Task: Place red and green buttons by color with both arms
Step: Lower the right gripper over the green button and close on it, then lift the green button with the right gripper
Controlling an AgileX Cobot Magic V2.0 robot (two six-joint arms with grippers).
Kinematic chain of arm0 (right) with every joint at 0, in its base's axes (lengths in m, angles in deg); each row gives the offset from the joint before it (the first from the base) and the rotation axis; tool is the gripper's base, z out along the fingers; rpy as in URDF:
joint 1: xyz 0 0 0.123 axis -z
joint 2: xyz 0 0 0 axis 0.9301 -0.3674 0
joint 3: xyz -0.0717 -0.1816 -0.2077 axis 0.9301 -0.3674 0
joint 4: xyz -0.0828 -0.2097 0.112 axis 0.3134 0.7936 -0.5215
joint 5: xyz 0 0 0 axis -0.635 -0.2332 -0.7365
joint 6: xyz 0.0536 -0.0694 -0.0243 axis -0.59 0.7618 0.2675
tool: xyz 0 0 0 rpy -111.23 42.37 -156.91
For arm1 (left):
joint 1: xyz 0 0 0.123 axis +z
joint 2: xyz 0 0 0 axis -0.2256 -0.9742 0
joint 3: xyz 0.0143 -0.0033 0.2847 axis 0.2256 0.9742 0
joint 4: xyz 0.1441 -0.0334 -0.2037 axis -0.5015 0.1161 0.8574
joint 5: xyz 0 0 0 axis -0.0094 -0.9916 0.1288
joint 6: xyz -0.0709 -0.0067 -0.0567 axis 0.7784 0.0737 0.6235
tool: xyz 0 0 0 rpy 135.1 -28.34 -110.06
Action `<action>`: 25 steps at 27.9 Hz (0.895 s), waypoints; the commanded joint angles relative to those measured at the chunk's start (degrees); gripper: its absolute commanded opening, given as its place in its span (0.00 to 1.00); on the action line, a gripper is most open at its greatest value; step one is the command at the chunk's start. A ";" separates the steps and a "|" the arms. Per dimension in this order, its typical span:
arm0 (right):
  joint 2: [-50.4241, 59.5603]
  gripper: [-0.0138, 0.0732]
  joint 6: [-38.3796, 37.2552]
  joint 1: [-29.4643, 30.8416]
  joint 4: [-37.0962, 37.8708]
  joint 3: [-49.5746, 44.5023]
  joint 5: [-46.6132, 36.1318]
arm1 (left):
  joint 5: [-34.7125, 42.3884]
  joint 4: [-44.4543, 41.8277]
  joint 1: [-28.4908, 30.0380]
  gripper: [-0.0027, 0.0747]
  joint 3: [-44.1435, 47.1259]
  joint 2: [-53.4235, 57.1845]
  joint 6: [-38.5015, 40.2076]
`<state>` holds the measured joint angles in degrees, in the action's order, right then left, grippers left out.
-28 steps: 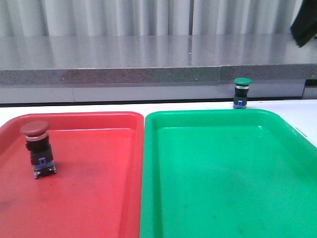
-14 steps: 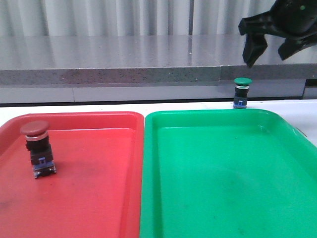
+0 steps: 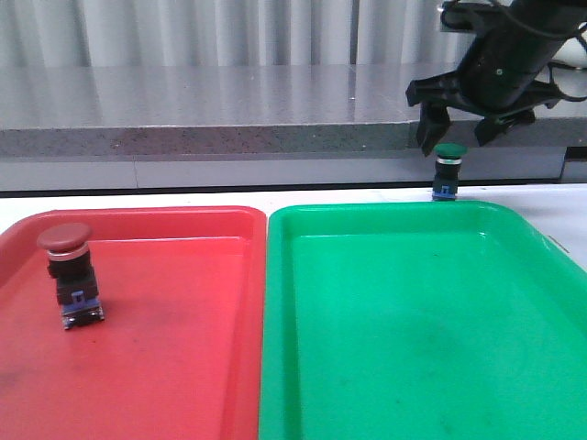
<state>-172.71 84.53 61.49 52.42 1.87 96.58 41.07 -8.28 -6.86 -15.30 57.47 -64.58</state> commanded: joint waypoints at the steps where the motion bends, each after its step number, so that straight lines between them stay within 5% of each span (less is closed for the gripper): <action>1: 0.69 0.82 0.58 -0.05 -0.60 3.82 -3.95 | 3.93 0.76 -0.53 0.60 -1.57 -0.24 0.40; 6: -1.51 0.79 0.58 -0.05 -0.60 5.71 -3.68 | 3.93 0.76 -0.53 0.60 -1.57 -0.24 0.40; 16: -0.74 0.46 0.58 -0.05 -0.65 6.29 -2.13 | 3.93 0.76 -0.53 0.60 -1.57 -0.24 0.40; 25: 5.94 0.44 0.58 -0.05 -0.65 6.29 4.41 | 3.93 0.76 -0.53 0.60 -1.57 -0.24 0.40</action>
<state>-173.96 84.53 61.41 52.16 6.05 101.31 41.07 -8.28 -6.86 -15.30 57.47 -64.58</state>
